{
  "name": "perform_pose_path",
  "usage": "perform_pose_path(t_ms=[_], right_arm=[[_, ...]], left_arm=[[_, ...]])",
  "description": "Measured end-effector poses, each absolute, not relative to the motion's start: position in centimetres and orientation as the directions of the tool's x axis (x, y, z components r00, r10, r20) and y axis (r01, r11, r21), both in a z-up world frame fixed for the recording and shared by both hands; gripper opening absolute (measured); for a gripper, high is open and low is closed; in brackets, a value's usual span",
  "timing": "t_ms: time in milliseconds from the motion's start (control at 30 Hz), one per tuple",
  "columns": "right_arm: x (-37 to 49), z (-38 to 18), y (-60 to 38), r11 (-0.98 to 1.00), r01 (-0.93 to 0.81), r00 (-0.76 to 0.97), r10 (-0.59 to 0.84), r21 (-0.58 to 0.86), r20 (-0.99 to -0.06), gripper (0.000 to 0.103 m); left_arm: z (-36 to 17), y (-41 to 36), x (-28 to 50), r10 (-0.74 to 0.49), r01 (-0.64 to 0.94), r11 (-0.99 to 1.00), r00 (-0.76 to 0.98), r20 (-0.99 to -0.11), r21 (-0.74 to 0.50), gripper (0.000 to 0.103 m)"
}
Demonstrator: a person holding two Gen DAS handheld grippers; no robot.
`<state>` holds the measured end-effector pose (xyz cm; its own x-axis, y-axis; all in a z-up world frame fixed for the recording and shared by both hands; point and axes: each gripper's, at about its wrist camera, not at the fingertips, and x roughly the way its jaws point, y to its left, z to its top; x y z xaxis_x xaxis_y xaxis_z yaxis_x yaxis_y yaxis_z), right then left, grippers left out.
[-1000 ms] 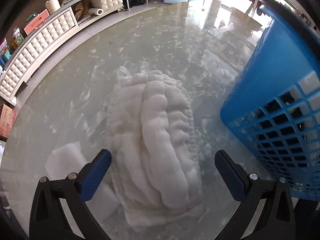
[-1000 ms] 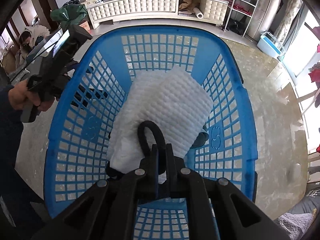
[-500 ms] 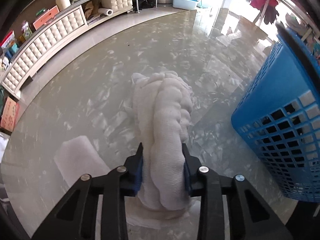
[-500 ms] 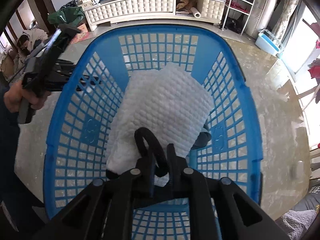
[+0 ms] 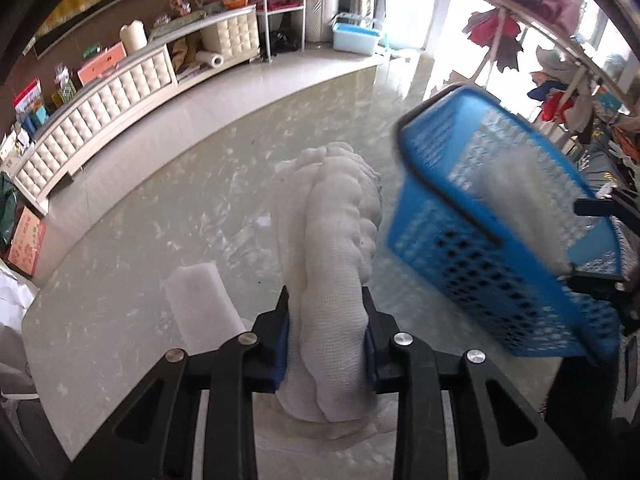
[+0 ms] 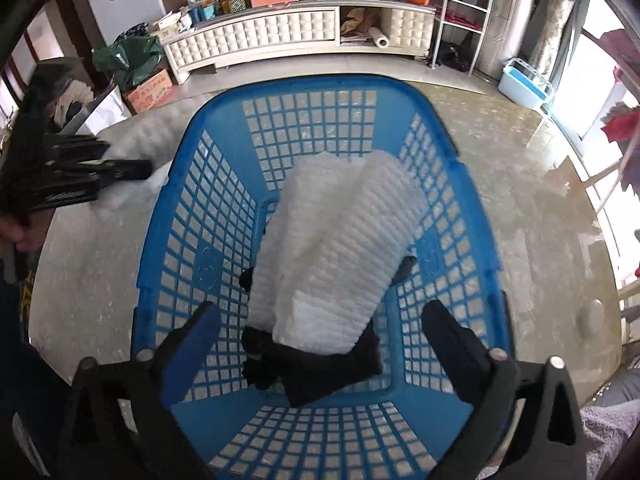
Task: Organize soft objects
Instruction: 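Open the right tool to drop the hair tie while the left lifts the fluffy cloth, then lower the fluffy white cloth into the basket and open the left tool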
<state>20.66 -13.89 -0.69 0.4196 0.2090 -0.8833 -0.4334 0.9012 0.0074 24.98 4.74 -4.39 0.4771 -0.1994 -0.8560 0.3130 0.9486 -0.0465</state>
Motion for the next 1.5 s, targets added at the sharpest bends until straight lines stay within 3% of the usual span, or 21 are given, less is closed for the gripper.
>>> perform_pose_path(t_ms=[433,733,1500], right_arm=[[18.2,0.5,-18.3,0.911,-0.412,0.473,0.219,0.006,-0.853,0.103],[17.2,1.3,-19.6,0.914,-0.406,0.506,0.238,0.014,-0.829,0.103],[18.2,0.0,-21.3,0.916,-0.395,0.490,0.277,0.072,-0.827,0.103]], left_arm=[[2.4,0.3,19.9,-0.241,0.377,0.926,0.552,-0.798,-0.019,0.027],[4.2,-3.9,19.7,-0.263,0.452,0.892,0.548,-0.794,0.017,0.027],[-0.6,-12.2,24.4,-0.268,0.598,0.800,0.426,-0.864,0.047,0.027]])
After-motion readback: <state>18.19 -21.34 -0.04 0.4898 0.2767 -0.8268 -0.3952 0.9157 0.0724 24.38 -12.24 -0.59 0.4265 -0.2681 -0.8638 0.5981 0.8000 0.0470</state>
